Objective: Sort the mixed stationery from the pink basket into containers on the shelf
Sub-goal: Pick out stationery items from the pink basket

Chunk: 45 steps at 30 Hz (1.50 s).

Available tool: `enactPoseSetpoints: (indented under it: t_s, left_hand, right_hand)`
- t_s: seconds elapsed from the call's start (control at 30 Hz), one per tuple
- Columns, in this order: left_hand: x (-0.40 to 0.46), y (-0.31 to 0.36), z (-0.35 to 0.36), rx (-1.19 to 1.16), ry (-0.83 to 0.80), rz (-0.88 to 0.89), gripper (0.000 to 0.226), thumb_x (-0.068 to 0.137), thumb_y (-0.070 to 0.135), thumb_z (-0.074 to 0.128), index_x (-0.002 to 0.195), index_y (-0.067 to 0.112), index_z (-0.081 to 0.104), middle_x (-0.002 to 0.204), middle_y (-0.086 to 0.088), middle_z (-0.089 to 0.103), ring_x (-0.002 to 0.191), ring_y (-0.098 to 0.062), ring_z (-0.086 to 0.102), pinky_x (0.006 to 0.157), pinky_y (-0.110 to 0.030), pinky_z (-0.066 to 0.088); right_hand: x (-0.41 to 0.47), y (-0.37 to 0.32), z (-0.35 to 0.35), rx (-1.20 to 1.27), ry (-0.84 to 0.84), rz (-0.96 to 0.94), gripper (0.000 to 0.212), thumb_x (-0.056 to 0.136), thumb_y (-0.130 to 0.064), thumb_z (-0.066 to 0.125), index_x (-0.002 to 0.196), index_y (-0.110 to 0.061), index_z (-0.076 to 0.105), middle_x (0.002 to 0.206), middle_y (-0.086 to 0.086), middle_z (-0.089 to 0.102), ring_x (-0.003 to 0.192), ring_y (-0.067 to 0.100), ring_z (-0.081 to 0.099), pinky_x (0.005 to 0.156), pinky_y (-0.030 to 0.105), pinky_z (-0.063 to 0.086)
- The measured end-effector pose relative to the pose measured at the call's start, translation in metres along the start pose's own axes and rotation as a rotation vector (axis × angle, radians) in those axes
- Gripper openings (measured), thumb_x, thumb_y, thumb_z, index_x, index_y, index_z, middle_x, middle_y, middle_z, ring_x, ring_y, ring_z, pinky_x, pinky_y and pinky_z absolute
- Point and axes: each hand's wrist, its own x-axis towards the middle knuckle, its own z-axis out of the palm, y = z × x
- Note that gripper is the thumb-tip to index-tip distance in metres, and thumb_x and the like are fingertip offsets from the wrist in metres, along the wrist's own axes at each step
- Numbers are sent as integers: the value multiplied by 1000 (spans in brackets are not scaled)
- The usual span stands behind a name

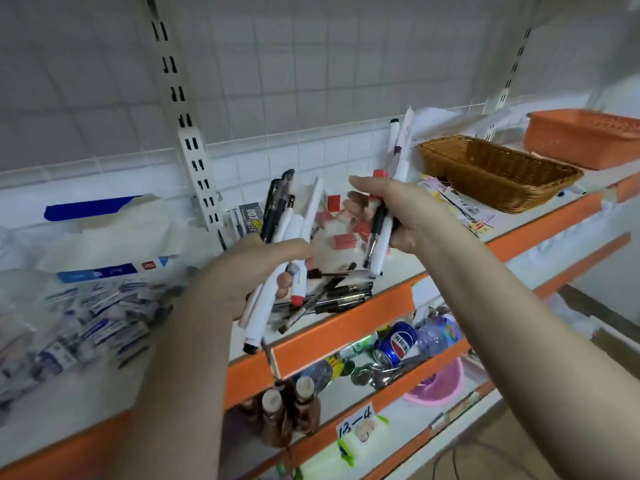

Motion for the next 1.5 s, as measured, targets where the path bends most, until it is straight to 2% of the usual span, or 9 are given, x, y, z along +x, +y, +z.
enactPoseSetpoints:
  t_s: [0.1,0.23,0.4,0.57,0.73,1.03,1.17,1.3,1.5]
  left_hand:
    - [30,10,-9,-78,133,8,14,82,20,68,72,11,66,53,3,57,33,-6,39,37,-13,35]
    - [57,17,1,-132,173,-49,16,83,20,68,74,7,64,53,1,57,33,-7,41,38,-13,36]
    - [62,17,16,-84,212,-44,15,85,15,66,76,3,65,48,0,51,35,-7,43,38,-14,37]
    - [60,13,21,-30,272,-53,19,86,20,64,75,4,65,43,3,47,37,-9,43,40,-16,38]
    - [43,15,15,-76,433,-28,20,80,22,70,70,5,67,45,2,53,35,-8,43,48,-23,36]
    - [-7,-14,-5,-279,777,-84,16,84,12,65,69,6,63,44,1,52,33,-8,42,37,-15,36]
    - [-30,-32,-5,-353,863,-110,20,85,10,63,66,7,59,42,0,50,33,-9,42,38,-16,37]
    - [-35,-37,-8,-323,997,-96,16,81,11,66,68,8,57,41,-1,52,32,-10,44,41,-18,40]
    - [-12,-19,10,-355,871,22,15,83,17,68,72,8,66,50,3,58,38,-8,47,41,-16,39]
  right_hand:
    - [40,-11,-10,-437,92,-119,32,82,-18,73,66,-10,46,37,-1,49,32,7,50,35,13,39]
    - [86,4,-23,-1090,107,-157,47,85,-52,61,66,-12,45,65,5,52,57,17,53,45,25,35]
    - [125,20,-38,-1252,48,-221,29,91,-38,56,91,-9,52,71,4,54,58,19,52,49,28,33]
    - [132,-4,-62,-1174,112,-430,26,91,-34,56,86,-10,51,77,7,51,70,24,47,57,30,33]
    - [108,-30,-45,-767,-185,-402,32,95,-44,46,79,-16,45,68,3,48,56,15,43,49,22,34]
    - [88,33,48,-1337,-955,-613,29,95,-49,44,85,-22,45,79,-9,48,73,10,50,63,27,32]
    - [84,44,50,-1139,-894,-507,47,99,-42,39,135,-12,41,88,-2,64,72,12,63,62,22,44]
    - [88,29,51,-880,-878,-251,25,97,-32,49,103,-10,61,77,6,65,47,11,56,41,19,45]
    - [92,0,33,-718,-785,29,30,88,-42,62,70,-19,71,62,0,53,45,14,49,47,22,43]
